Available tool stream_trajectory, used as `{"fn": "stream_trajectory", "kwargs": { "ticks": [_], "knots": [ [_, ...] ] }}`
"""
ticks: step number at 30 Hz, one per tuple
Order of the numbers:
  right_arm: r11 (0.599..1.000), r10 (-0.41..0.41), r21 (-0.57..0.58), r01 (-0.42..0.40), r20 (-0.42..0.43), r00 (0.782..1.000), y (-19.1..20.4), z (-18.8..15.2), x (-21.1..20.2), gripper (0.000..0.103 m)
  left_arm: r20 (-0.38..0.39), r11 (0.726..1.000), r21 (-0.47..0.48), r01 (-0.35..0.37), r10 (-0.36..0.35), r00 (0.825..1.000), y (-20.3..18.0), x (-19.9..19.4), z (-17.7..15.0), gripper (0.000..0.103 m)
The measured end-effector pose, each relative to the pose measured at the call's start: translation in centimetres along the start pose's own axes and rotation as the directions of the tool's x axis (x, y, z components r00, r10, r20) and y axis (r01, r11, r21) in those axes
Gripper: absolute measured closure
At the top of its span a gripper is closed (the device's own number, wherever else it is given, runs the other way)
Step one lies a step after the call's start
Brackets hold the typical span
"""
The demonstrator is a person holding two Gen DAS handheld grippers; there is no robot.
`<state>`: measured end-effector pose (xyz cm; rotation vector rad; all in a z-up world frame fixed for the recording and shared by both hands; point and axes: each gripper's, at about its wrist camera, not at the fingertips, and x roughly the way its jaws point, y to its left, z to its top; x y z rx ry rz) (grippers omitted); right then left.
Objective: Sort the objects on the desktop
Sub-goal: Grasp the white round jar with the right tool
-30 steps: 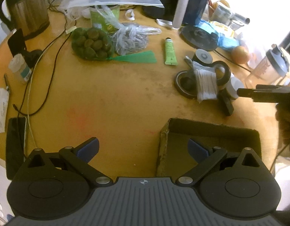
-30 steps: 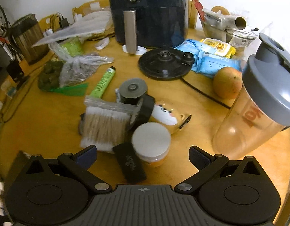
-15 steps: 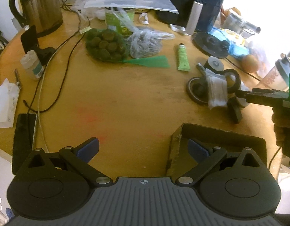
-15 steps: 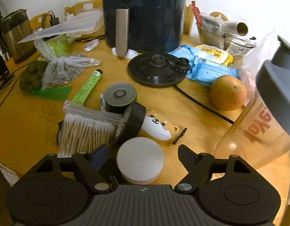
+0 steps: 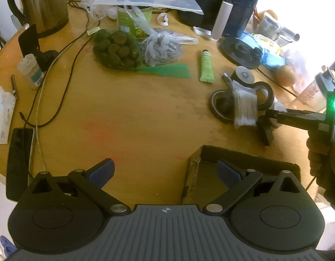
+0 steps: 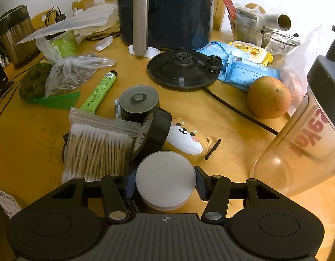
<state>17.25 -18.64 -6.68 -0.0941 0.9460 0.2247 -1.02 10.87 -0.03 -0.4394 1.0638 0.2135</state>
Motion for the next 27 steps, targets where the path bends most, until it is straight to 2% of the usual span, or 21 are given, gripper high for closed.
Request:
{"fn": "stream_trajectory", "kwargs": {
  "ticks": [10,16,27],
  "knots": [
    [0.999,-0.018,0.038,0.015,0.070,0.997,-1.4,-0.4,-3.4,0.046,0.027,1.000,0.010,0.005,-0.005,1.000,-1.1,-0.2,0.8,0.001],
    [0.997,-0.014,0.083,0.006,0.098,0.995,-2.5,-1.7,-5.9,0.046,0.039,0.998,0.030,0.061,-0.062,0.997,-2.4,0.0,1.5,0.001],
    [0.988,-0.027,0.156,0.008,0.121,0.992,-4.0,-5.2,-10.0,0.046,0.071,0.981,0.068,0.182,-0.186,0.980,-4.8,0.9,3.4,0.001]
  ]
}}
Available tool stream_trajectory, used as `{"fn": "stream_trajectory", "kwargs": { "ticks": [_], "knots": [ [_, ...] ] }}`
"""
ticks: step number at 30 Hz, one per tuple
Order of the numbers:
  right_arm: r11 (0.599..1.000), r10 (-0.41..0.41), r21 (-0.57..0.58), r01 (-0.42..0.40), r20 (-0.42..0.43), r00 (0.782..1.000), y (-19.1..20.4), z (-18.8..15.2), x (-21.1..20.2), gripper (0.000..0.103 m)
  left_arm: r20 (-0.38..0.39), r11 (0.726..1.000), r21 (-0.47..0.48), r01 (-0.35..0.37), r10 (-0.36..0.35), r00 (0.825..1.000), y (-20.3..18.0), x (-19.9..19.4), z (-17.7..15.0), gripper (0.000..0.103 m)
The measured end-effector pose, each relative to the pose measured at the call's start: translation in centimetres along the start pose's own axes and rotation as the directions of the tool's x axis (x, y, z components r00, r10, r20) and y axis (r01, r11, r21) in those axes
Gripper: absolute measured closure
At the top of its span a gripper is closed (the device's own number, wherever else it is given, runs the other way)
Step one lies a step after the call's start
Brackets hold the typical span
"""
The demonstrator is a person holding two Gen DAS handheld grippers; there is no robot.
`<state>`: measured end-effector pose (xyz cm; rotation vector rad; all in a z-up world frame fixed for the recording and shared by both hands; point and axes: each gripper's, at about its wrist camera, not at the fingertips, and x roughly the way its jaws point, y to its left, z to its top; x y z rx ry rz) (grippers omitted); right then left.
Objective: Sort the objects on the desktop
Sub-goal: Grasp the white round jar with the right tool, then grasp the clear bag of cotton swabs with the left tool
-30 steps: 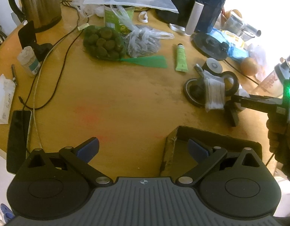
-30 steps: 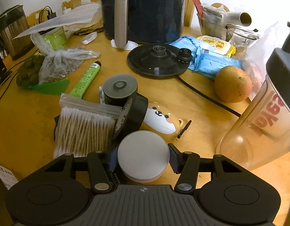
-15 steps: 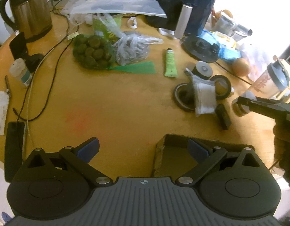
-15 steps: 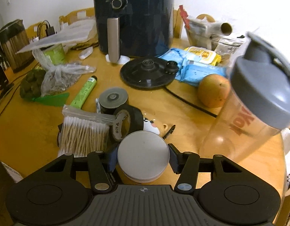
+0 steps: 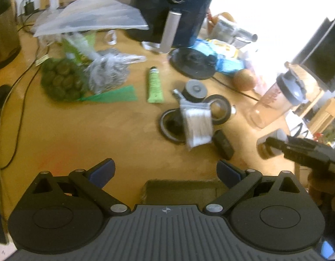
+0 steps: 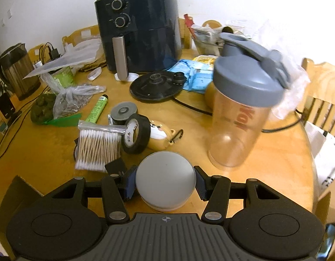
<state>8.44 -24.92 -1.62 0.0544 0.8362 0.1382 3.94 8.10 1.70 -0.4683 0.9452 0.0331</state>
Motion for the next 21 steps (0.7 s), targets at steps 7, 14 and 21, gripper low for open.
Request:
{"fn": "stream_trajectory", "kwargs": {
  "ticks": [7,14,21],
  "knots": [
    [0.997,-0.028,0.074,0.027,0.005,1.000,-1.3,-1.7,-2.0,0.046,-0.002,0.997,0.007,0.075,-0.075,0.997,-1.2,1.5,1.0,0.002],
    [0.989,-0.051,0.139,0.051,0.003,0.999,-2.1,-3.4,-3.4,0.046,-0.030,0.993,0.004,0.121,-0.121,0.992,-2.0,3.8,1.7,0.014],
    [0.979,-0.077,0.190,0.076,0.000,0.997,-2.9,-4.7,-4.5,0.046,-0.028,0.985,-0.056,0.166,-0.168,0.985,-1.7,6.3,3.2,0.019]
  ]
}}
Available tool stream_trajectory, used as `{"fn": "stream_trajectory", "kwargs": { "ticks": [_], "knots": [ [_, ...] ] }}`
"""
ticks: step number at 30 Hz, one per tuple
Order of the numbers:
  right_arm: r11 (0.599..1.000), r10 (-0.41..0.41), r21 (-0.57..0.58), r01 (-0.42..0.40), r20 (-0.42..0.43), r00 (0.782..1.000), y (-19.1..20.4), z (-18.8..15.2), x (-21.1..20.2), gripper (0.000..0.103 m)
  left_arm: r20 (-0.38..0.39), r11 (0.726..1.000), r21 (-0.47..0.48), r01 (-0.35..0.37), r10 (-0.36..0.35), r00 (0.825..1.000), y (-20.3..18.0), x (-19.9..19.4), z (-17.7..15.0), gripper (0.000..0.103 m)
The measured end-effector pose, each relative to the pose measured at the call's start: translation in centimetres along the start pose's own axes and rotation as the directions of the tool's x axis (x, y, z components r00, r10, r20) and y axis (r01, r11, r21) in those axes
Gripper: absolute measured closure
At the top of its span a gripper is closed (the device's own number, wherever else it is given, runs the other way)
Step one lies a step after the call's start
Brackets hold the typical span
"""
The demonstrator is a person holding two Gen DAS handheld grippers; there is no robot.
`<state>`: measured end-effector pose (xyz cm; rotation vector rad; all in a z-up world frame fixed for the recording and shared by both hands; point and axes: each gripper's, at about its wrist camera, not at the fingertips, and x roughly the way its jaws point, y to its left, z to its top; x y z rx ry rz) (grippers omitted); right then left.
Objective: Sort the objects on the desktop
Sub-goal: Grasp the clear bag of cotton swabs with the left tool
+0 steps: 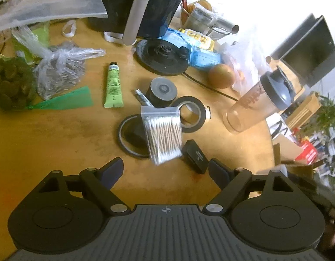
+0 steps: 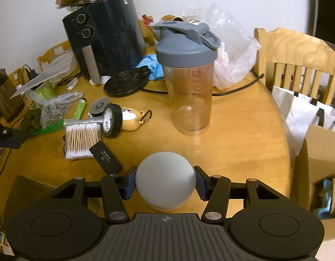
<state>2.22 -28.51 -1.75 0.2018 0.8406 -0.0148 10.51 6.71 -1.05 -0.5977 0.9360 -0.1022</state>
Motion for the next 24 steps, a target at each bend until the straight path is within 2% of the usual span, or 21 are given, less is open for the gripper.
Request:
{"fn": "stream_trajectory", "kwargs": {
  "ticks": [2,5,8,19,24],
  "knots": [
    [1.000,-0.008,0.012,0.008,0.000,1.000,-0.3,-0.2,-0.2,0.046,-0.011,1.000,-0.010,0.009,-0.009,1.000,0.2,0.9,0.5,0.025],
    [0.999,-0.021,0.033,0.021,0.000,1.000,-0.8,-0.5,-0.5,0.046,-0.022,1.000,-0.020,0.011,-0.011,1.000,0.3,2.4,1.1,0.026],
    [0.998,-0.032,0.049,0.032,0.003,0.999,-1.2,-0.6,-0.8,0.046,-0.046,1.000,-0.021,0.010,-0.011,0.999,0.4,4.0,1.5,0.036],
    [0.992,-0.073,0.099,0.072,0.005,0.997,-2.9,-1.3,-1.6,0.046,-0.110,0.991,-0.128,0.031,-0.045,0.993,1.8,8.6,2.2,0.042],
    [0.989,-0.087,0.119,0.086,0.003,0.996,-3.6,-1.7,-1.9,0.046,-0.141,0.986,-0.161,0.030,-0.053,0.989,1.9,10.4,2.2,0.055]
  ]
}}
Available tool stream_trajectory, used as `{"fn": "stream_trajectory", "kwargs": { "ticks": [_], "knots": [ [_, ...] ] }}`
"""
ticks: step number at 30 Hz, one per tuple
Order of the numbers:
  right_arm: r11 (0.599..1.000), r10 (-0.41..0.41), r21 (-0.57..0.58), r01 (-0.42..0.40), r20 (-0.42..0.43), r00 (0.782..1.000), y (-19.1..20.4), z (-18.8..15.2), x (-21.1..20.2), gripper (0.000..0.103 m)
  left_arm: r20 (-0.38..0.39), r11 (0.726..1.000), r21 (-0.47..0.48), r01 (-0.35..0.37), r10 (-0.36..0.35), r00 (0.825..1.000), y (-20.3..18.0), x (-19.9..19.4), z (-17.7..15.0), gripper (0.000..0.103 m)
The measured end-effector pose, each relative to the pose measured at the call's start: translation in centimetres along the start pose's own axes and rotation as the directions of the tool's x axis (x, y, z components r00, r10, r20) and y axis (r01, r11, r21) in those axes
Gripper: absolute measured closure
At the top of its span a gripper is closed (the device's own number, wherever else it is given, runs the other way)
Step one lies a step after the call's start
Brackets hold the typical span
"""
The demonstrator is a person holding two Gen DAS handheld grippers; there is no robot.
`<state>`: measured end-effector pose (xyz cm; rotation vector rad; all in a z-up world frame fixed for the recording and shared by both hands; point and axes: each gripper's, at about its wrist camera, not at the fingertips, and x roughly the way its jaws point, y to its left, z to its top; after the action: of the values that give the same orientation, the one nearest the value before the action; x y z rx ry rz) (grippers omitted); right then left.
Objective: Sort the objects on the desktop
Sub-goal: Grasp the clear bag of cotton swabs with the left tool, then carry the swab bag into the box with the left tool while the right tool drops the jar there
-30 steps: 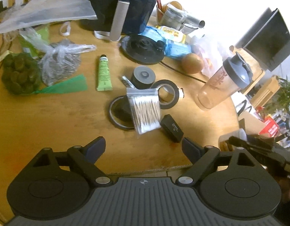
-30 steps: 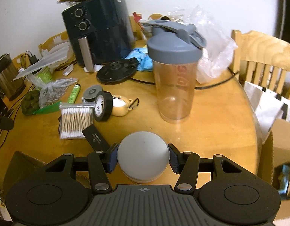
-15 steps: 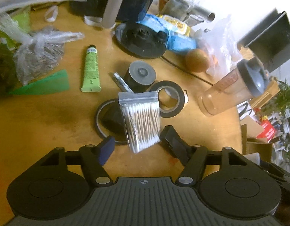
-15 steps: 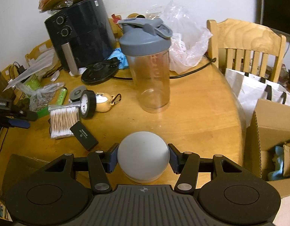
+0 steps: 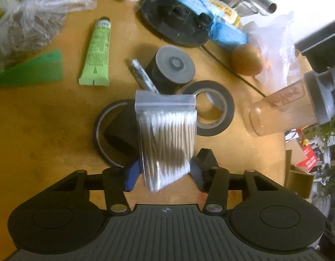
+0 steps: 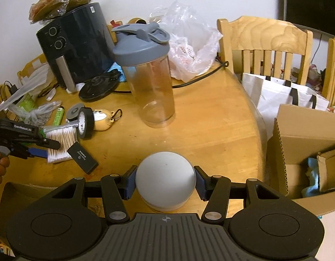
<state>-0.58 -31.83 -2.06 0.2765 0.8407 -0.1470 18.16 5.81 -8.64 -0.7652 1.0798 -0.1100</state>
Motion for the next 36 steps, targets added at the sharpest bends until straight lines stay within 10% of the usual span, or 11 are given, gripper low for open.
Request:
{"fn": "stream_trajectory", "kwargs": {
  "ticks": [25,36],
  "knots": [
    [1.000,0.003,0.005,-0.003,0.018,1.000,-0.4,-0.7,-1.3,0.046,0.111,0.997,0.034,0.071,-0.074,0.991,-1.7,-2.1,-0.4,0.084],
    [0.999,0.032,-0.010,-0.032,0.030,0.999,0.3,-0.3,-1.5,0.046,0.196,0.983,0.168,-0.071,0.037,0.980,-3.5,-5.7,-2.1,0.084]
  ]
}}
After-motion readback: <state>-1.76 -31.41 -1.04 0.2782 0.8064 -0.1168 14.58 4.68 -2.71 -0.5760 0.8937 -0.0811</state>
